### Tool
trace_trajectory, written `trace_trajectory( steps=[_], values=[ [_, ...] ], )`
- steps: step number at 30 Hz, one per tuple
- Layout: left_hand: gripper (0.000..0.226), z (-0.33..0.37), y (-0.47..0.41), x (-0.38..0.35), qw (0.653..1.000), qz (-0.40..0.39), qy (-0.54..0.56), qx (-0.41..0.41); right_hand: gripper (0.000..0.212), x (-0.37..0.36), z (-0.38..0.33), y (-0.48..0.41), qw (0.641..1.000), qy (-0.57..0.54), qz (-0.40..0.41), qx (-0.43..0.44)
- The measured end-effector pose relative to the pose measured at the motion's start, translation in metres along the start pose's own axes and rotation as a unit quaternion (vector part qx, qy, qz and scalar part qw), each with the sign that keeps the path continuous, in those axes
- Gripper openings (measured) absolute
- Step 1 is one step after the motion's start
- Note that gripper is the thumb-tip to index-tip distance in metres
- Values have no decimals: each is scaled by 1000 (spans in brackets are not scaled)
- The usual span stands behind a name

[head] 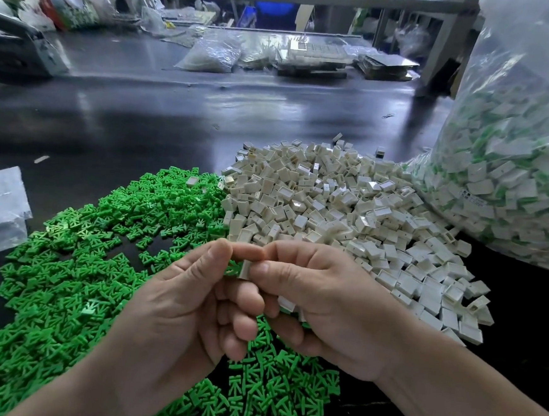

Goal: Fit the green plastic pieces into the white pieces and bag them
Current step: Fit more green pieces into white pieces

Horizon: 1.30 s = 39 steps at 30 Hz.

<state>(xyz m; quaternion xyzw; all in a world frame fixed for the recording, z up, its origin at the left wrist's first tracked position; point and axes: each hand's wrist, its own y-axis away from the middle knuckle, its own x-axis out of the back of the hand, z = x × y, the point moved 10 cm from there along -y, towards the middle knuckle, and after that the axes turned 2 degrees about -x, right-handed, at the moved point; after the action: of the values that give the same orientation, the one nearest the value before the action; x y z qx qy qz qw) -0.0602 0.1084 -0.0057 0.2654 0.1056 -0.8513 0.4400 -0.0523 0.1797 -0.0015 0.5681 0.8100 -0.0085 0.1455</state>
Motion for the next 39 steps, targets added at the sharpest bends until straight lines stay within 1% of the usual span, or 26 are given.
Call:
trace_trajectory(
  steps=[2,3,5,7,9,13,17,20,22,24,27,30,35,36,38,39],
  values=[
    [19,-2,-2,4,1000,-2,14,-10,12,0,-1,1,1000,14,-1,2],
    [20,-3,-2,7,1000,3,25,-14,12,0,-2,1,1000,18,-2,2],
    [40,-5,-1,13,999,18,42,-8,12,0,-1,2,1000,19,-2,0],
    [48,-6,-1,15,998,29,50,-10,11,1,0,1,1000,14,5,-6],
    [49,-2,-1,12,998,28,54,-28,10,1,2,0,1000,2,11,-9],
    [50,2,0,13,995,57,51,-69,12,-2,1,-2,1000,-4,19,0],
    [47,8,0,9,992,63,45,-103,13,-6,-4,-4,999,-14,20,26],
    [43,9,-1,8,992,37,54,-105,16,-12,-8,-5,999,-28,3,42],
    [39,10,0,4,993,1,66,-93,17,-12,-7,-5,999,-30,2,38],
    [31,9,0,0,993,-37,77,-81,16,-11,-7,-3,999,-29,-3,38],
    [21,5,0,-2,991,-70,92,-60,13,-8,-7,0,999,-22,-5,33],
    [15,5,0,-7,987,-105,113,-48,12,-8,-7,2,999,-14,0,35],
    [16,6,2,-4,991,-81,91,-59,14,-10,-8,2,999,-5,7,40],
    [19,6,1,-3,992,-69,89,-62,17,-11,-8,1,999,-3,6,38],
    [27,5,0,1,994,-34,81,-66,31,-10,-6,-1,999,-6,5,36],
    [30,6,-1,2,995,-20,74,-70,33,-9,-5,-2,999,-11,6,36]
  ],
)
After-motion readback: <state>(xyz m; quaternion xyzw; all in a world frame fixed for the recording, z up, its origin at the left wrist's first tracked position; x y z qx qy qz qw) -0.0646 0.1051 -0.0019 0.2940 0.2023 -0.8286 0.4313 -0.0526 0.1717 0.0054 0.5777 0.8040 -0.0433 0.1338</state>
